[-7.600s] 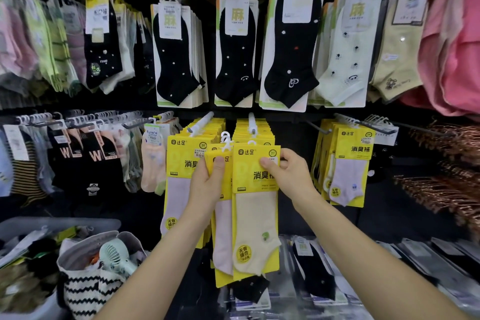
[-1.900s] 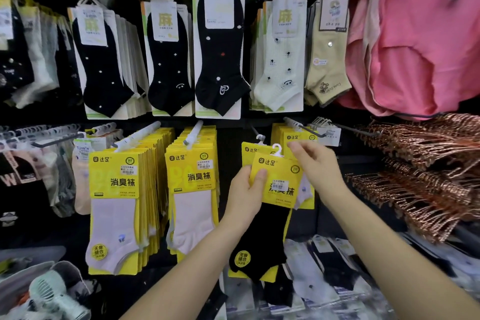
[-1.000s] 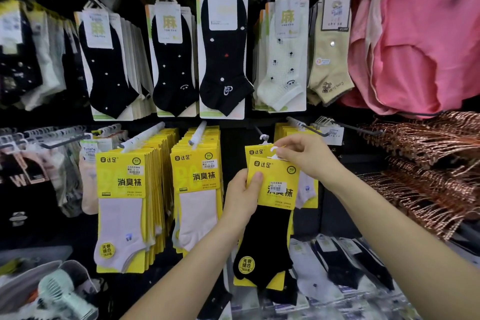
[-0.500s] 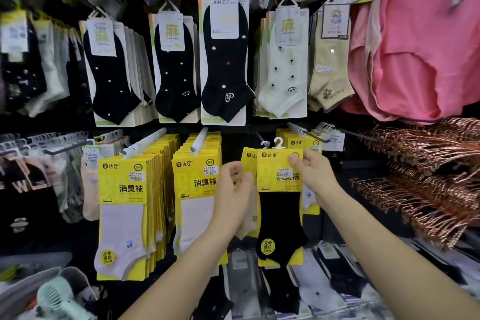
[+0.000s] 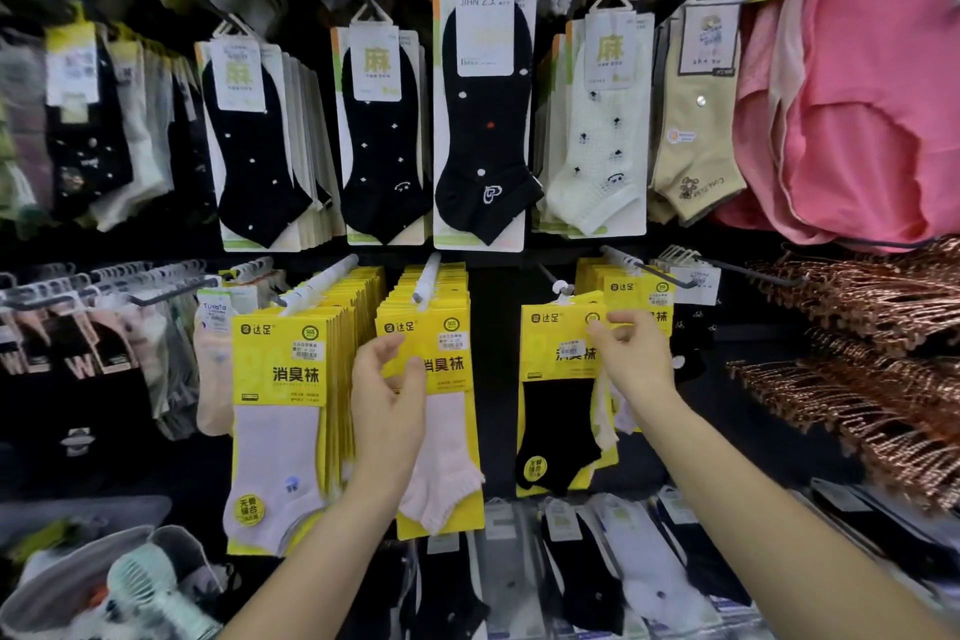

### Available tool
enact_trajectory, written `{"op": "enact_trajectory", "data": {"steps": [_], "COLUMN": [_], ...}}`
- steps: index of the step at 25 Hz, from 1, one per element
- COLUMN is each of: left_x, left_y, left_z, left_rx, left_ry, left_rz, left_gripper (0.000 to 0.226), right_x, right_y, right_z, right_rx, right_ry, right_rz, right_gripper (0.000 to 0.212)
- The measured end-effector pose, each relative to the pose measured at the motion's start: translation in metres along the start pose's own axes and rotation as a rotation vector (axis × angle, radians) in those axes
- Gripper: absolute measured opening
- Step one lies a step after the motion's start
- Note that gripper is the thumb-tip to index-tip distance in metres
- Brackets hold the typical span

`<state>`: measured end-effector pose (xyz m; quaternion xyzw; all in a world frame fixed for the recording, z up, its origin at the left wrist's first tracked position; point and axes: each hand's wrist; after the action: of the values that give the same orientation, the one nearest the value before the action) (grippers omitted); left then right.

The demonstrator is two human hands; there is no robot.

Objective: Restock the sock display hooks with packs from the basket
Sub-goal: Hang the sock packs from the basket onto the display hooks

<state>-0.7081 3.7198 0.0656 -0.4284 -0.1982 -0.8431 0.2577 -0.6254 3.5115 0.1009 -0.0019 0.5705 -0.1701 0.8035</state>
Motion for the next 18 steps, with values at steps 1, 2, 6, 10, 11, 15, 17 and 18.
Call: {"op": "enact_trajectory", "data": {"steps": [1,2,6,10,11,15,17,18], "left_x": [-0.003,-0.006,-0.013,-0.021,-0.023,-0.027,-0.028,-0.028], "left_y": [-0.005,-0.009,-0.012,-0.011,-0.012,-0.015,-0.018,-0.019], "left_z": [0.004,0.009,0.026,0.035,0.035,0.036,0.038,0.039], "left_rx": [0.016,0.010,-0.142,-0.219,-0.238,-0.285,-0.301,-0.307], "left_ry": [-0.005,-0.004,-0.042,-0.122,-0.130,-0.143,-0.146,-0.152], "left_rz": [-0.006,-0.005,0.031,0.005,0.000,-0.040,-0.053,-0.058], "left_gripper": [0.028,0.033,0.060,0.056,0.050,0.042,0.039,0.037], "right_x": [0.001,0.001,-0.014,-0.023,-0.021,-0.016,-0.016,-0.015], "right_y": [0.003,0.008,0.052,0.096,0.104,0.126,0.131,0.133], "right_z": [-0.007,-0.016,-0.051,-0.066,-0.068,-0.075,-0.076,-0.076], "right_rx": [0.066,0.096,-0.110,-0.403,-0.424,-0.454,-0.426,-0.409], "right_ry": [-0.046,-0.106,-0.319,-0.228,-0.212,-0.154,-0.141,-0.142], "right_rz": [0.009,0.031,0.047,-0.075,-0.122,0.046,0.098,0.115], "right_gripper": [0.025,0.019,0.017,0.045,0.046,0.058,0.059,0.056]}}
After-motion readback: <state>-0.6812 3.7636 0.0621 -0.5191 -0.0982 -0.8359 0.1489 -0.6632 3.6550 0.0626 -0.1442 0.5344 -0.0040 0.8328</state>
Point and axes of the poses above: each hand's wrist, its own z-axis towards the middle knuckle, its own y-axis out of the palm, x = y × z, and after that the axes turned 1 degree about -y, right-handed
